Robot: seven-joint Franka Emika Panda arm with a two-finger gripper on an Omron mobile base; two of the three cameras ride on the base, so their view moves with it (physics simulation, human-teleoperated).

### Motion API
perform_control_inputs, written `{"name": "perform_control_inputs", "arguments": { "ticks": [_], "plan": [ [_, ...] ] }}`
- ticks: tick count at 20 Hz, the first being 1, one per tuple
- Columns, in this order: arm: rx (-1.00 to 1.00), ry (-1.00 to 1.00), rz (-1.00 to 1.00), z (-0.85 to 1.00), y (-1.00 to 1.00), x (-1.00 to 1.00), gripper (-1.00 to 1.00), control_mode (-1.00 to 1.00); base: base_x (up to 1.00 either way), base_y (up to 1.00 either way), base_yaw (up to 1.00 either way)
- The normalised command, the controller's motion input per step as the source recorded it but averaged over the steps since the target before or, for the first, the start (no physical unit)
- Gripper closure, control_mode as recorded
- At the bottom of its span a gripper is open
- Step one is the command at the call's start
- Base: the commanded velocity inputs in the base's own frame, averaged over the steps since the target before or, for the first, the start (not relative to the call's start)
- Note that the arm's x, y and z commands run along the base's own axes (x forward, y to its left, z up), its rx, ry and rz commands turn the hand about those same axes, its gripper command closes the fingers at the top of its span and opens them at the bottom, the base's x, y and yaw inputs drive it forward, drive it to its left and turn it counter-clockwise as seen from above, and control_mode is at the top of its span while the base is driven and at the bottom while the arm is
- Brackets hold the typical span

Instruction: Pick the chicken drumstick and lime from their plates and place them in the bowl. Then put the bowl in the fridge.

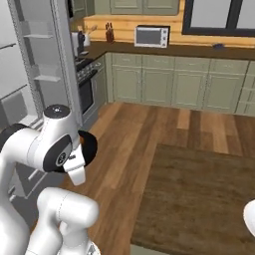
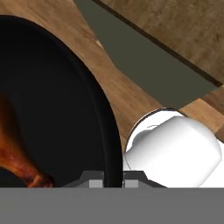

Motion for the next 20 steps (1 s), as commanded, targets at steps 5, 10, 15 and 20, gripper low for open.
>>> {"name": "perform_control_inputs", "arguments": {
  "ticks": [5, 10, 15, 20],
  "plan": [
    [0.0, 0.0, 0.0, 0.0, 0.0, 0.0, 1.0, 1.0, 0.97, 0.04, 0.02],
    [0.0, 0.0, 0.0, 0.0, 0.0, 0.0, 1.0, 1.0, 1.0, -0.03, 0.11],
    [0.0, 0.0, 0.0, 0.0, 0.0, 0.0, 1.0, 1.0, 0.9, -0.06, 0.16],
    [0.0, 0.0, 0.0, 0.0, 0.0, 0.0, 1.0, 1.0, 0.67, 0.0, 0.41]
  ]
}}
